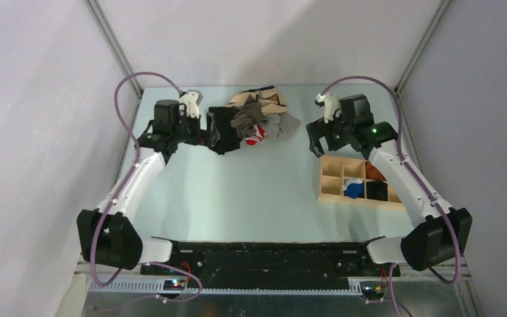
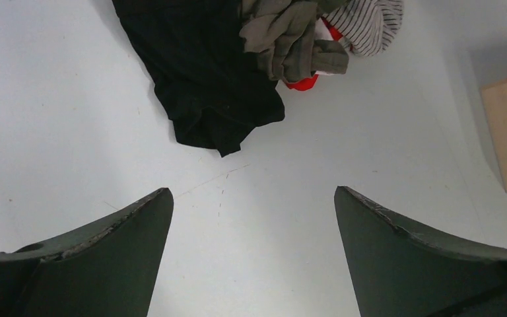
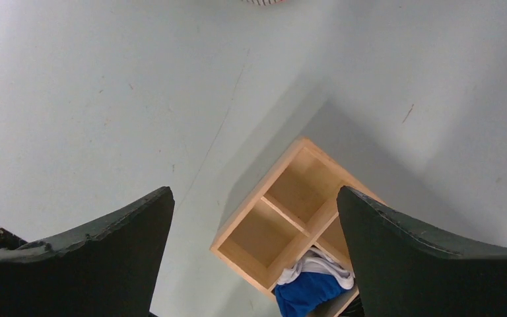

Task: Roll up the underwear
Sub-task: Pick up the underwear from the center of the board.

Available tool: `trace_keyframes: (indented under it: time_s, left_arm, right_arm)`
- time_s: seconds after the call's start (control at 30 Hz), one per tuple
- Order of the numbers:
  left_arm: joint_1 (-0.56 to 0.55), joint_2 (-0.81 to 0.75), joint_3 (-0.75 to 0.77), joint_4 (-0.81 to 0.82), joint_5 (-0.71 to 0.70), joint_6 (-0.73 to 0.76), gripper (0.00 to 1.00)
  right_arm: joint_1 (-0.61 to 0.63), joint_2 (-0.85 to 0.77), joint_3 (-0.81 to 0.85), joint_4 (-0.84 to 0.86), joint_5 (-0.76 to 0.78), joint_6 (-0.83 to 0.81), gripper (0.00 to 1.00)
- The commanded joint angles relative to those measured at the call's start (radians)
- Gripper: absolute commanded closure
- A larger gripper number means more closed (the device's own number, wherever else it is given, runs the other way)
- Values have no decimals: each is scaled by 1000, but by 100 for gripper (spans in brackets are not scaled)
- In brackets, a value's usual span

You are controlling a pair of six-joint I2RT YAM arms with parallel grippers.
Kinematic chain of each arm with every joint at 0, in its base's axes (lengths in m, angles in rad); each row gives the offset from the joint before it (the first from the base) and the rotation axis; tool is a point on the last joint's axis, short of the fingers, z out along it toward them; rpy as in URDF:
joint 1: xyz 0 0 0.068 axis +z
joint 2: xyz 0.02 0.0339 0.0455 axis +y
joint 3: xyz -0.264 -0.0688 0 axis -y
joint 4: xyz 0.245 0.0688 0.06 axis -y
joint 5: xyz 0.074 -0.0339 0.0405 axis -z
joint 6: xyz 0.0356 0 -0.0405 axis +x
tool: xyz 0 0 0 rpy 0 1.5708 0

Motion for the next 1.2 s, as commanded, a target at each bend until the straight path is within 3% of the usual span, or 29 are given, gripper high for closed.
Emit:
trace_keyframes:
  time_s: [0.0,0.07,0.13,0.2,0.37,0.53,1.17]
  left_arm:
    - [0,46,51,23,-50,-107,1]
    - [1,64,64,52,-146,-266,4]
    - [-8,93,73,90,-149,-361,7]
    - [-35,137,105,94,-143,-383,10]
    - [-109,242,164,111,-156,-382,13]
    - [-136,318,219,118,-142,-377,25]
    - [-194,688,540,92,-259,-117,37]
  right_arm:
    - [9,4,28,54,6,23,1]
    - [9,3,27,55,-24,1,2]
    - [12,2,29,45,-64,-42,3]
    - [26,2,29,31,-84,-84,4]
    - [79,25,37,23,-114,-93,10]
    - [98,32,30,4,-192,-80,15]
    - [101,19,-16,22,-186,-79,12]
